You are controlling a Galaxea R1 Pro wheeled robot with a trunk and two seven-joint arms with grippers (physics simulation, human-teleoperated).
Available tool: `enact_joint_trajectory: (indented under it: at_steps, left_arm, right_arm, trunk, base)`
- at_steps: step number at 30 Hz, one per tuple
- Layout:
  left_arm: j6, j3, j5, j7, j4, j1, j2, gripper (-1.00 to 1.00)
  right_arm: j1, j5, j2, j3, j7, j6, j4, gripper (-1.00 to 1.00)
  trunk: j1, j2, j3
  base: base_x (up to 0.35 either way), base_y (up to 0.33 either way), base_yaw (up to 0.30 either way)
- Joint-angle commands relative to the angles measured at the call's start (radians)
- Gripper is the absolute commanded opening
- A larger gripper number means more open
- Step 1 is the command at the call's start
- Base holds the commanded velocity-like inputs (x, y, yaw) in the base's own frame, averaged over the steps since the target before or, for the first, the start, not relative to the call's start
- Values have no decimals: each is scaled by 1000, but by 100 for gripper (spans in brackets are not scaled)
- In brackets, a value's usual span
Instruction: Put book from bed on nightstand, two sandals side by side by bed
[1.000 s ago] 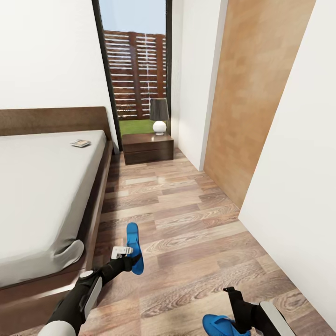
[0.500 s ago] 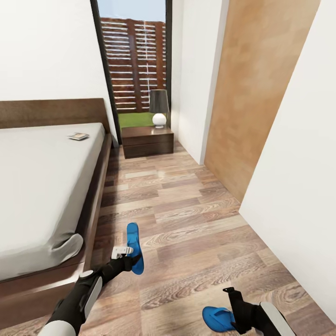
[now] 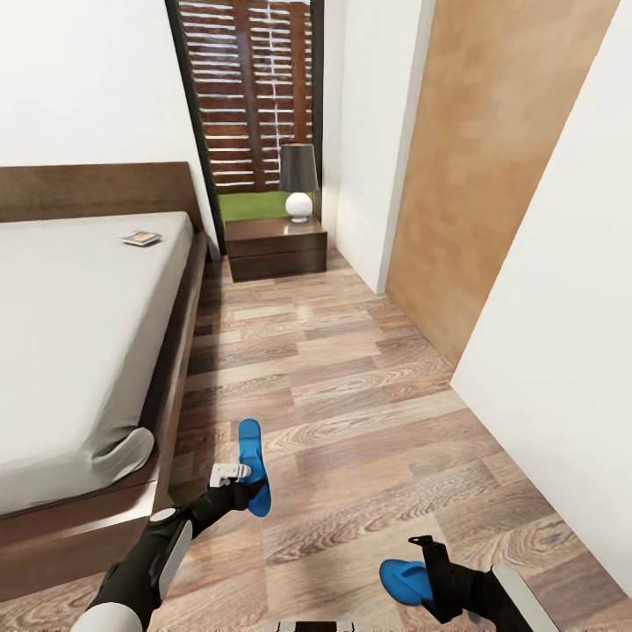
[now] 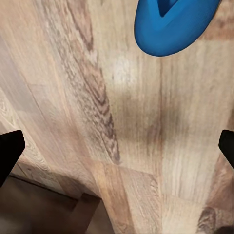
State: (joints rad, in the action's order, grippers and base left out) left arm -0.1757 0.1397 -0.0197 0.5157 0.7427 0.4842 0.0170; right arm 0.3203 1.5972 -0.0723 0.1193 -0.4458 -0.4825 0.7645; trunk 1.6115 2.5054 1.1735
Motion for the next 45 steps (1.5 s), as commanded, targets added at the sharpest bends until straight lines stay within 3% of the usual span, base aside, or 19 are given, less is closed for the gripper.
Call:
enact_joint_trajectory:
  at_steps: [1,11,15,16,19,33,40,45]
  left_arm:
    - [-9,6,-3,7,1,1,1,-100]
    - [-9,6,-3,7,1,1,1,-100]
    - [-10,6,-3,7,1,1,1,-100]
    - [-10,6,-3,7,1,1,1,-100]
    - [-9,6,-3,7,1,1,1,-100]
    - [-11,13,-4,10,1,1,-1,-100]
    - [-11,15,-92,13,2,1,-7,-100]
    - [-11,14,-113,12,3,1,-6,-100]
  right_arm:
    - [0,7,0,2,-9,-2,3,100]
    - [0,6,-2,3,-25,14,10,100]
    - [0,6,-5,10,-143,39,14,100]
    - [0,6,-11,20,-202,62,26,100]
    - [0,7,-15,32,-256,97,64,100]
    - [0,6,-10,33,-274,108,108,100]
    - [0,6,-9,31,-274,108,108,100]
    - [0,7,-9,33,-267,99,109,100]
  trunk:
    - [0,1,5]
    - [5,3,44]
    - [6,4,59]
    - [7,4,63]
    - [8,5,74]
    - [15,8,129]
    - [18,10,156]
    - [18,10,156]
  base:
    - [0,0,0]
    - [0,0,0]
    - [0,0,0]
    - [0,0,0]
    - [0,0,0]
    - [0,0,0]
    - [0,0,0]
    - [0,0,0]
